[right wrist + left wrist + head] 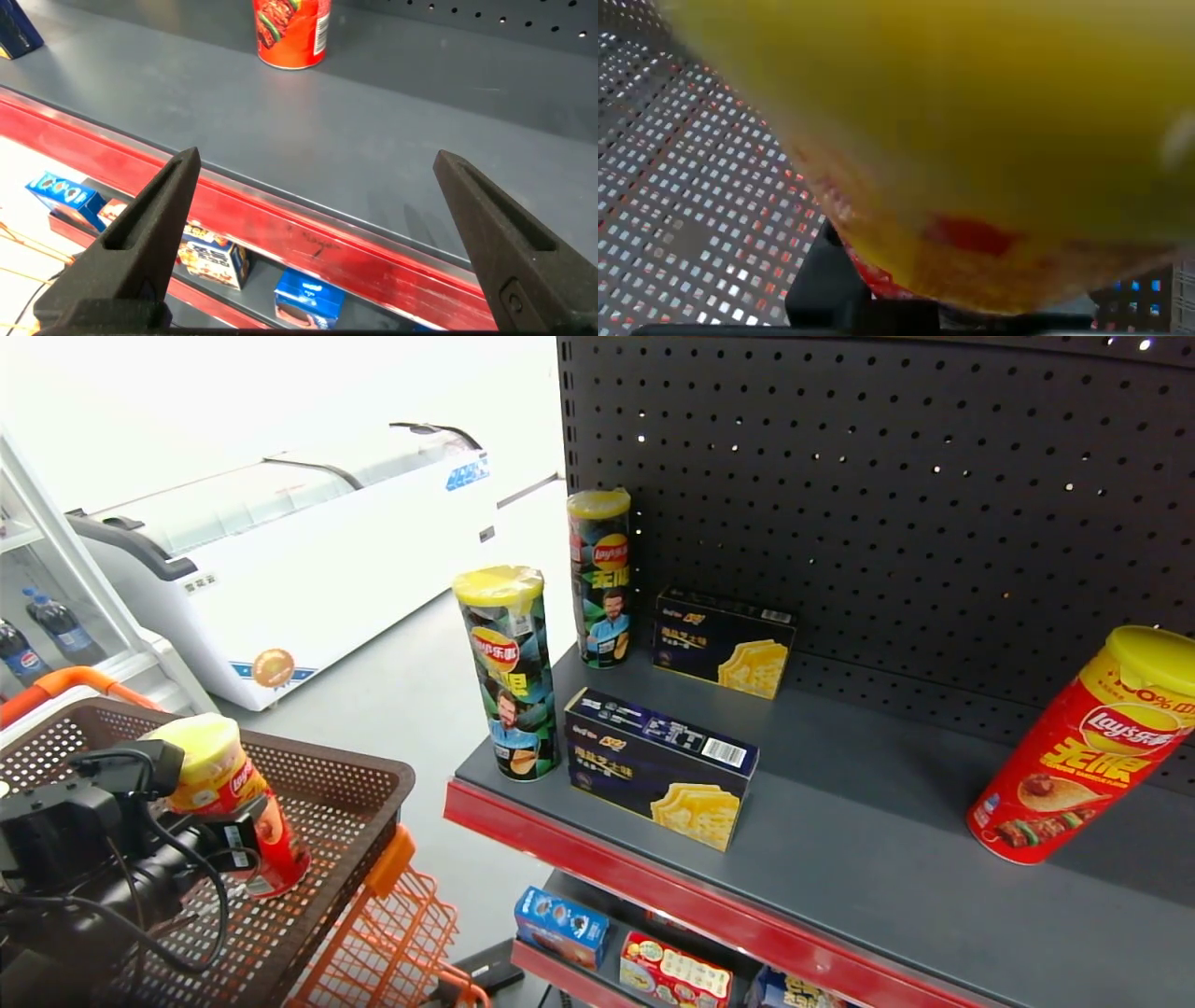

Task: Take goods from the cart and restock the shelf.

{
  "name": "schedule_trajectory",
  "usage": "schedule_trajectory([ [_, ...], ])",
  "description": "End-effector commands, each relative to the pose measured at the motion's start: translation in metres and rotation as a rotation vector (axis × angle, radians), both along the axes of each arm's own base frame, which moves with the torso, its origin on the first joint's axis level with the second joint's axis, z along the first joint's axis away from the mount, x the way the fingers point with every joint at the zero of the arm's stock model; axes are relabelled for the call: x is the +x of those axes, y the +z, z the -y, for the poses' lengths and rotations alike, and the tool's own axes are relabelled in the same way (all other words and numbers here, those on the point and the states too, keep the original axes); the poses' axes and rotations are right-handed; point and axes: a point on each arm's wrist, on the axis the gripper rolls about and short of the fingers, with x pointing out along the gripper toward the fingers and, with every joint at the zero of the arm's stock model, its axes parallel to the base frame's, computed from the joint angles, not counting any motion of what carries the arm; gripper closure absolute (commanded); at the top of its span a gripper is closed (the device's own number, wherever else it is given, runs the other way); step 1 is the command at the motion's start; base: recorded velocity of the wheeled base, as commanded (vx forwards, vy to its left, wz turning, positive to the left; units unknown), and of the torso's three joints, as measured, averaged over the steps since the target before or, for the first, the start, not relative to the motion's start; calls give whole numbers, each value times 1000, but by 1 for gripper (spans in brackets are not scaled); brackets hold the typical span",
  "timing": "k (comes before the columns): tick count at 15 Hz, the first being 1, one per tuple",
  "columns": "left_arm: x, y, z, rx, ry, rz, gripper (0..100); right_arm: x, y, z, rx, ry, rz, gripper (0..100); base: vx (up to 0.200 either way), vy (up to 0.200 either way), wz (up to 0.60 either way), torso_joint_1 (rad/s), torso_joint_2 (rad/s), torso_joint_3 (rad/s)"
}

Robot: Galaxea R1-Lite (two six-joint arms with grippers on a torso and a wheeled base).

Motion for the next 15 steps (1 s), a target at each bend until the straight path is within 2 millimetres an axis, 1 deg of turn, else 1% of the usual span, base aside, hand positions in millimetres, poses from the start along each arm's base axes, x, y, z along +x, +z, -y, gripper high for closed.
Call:
schedule_trajectory([
  [1,-2,9,1,14,-4,31,100,0,0,0,0,0,-2,0,0,0,0,0,0,0],
  [3,-3,25,3,26,-39,87,100,0,0,0,0,0,-2,0,0,0,0,0,0,0],
  [4,-6,39,5,20,-87,100,100,0,0,0,0,0,0,0,0,0,0,0,0,0],
  [6,-16,59,10,11,-124,92,100,0,0,0,0,0,0,0,0,0,0,0,0,0],
  [9,-29,92,36,-13,-223,195,100,0,0,0,0,0,0,0,0,0,0,0,0,0],
  [11,-39,105,53,-14,-289,215,100,0,0,0,0,0,-2,0,0,0,0,0,0,0],
  [12,-41,115,60,-15,-317,232,100,0,0,0,0,0,0,0,0,0,0,0,0,0],
  [13,-39,123,64,-18,-327,238,100,0,0,0,0,0,0,0,0,0,0,0,0,0],
  [14,-37,130,74,-23,-330,238,100,0,0,0,0,0,0,0,0,0,0,0,0,0],
  [15,-41,129,84,-24,-367,236,100,0,0,0,0,0,-2,0,0,0,0,0,0,0],
])
